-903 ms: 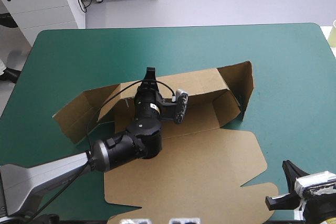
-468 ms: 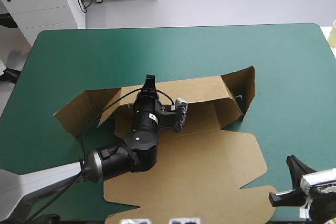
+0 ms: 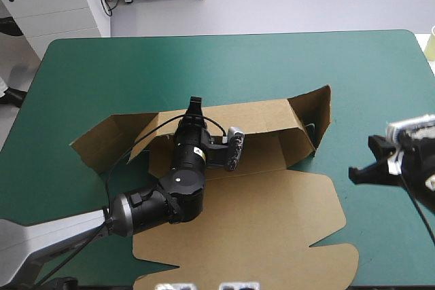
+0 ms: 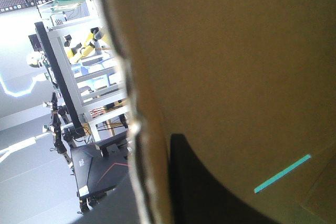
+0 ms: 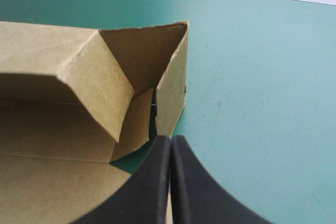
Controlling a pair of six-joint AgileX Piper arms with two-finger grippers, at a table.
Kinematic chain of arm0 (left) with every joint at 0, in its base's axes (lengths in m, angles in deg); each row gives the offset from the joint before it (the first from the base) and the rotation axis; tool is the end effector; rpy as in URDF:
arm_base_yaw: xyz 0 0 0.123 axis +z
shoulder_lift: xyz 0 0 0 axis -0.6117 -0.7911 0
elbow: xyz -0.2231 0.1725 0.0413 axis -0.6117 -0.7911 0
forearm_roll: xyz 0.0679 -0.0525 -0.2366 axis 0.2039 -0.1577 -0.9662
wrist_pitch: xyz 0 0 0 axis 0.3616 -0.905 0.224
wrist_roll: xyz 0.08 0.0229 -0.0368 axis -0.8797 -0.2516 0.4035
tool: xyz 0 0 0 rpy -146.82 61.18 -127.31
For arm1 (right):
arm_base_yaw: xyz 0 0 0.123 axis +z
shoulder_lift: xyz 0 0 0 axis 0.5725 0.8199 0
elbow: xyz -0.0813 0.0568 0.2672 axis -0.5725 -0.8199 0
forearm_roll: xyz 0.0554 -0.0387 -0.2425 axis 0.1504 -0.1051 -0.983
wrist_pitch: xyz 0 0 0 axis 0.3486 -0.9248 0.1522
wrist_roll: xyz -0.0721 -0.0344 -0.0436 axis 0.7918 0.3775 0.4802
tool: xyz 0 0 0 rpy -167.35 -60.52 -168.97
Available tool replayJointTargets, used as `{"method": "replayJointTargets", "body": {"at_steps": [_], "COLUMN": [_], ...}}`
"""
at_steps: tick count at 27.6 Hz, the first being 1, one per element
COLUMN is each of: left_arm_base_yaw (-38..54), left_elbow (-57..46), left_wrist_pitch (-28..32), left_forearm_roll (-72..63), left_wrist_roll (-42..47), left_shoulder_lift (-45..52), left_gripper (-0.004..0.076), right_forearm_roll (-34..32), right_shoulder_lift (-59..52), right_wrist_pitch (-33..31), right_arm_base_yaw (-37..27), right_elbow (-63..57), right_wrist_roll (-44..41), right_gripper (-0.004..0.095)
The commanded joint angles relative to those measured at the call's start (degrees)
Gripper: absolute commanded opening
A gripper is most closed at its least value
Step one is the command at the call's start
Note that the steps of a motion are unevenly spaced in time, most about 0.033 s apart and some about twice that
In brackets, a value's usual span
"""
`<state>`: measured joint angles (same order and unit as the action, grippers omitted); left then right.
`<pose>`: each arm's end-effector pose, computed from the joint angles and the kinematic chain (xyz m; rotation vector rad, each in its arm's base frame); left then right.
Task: Fold the box
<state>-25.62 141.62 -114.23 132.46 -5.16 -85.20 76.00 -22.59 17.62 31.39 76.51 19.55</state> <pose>0.2002 -0.2381 0.3100 1.6872 1.3696 1.0358 0.1135 0.0166 0.3955 -0.2608 2.0243 0.1307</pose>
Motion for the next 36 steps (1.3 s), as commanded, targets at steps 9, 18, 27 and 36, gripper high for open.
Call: {"method": "replayJointTargets", "body": {"at_steps": [9, 18, 27, 36], "left_arm_base_yaw": [-0.26, 5.0, 6.47, 6.37], "left_elbow": [1.11, 1.11, 1.11, 1.11], "left_wrist_pitch": [2.86, 3.15, 5.58, 6.03], "left_forearm_roll": [4.34, 4.2, 4.08, 4.08], "left_wrist_roll": [0.77, 3.32, 3.32, 3.32], "left_shoulder_lift": [2.23, 2.23, 2.23, 2.23], "left_gripper": [-0.0008, -0.0008, -0.0008, -0.0008], "right_forearm_roll": [6.41, 6.79, 13.93, 10.52], "right_shoulder_lift": [31.94, 45.73, 48.61, 54.69], "right_wrist_pitch": [-2.6, -5.79, -8.54, -5.07], "right_arm_base_yaw": [-0.28, -0.28, -0.18, 4.42], "right_elbow": [26.53, 36.21, 36.11, 36.11], "right_wrist_roll": [6.7, 8.54, 14.03, 15.33], "right_gripper": [-0.0014, -0.0013, -0.0013, -0.0013]}}
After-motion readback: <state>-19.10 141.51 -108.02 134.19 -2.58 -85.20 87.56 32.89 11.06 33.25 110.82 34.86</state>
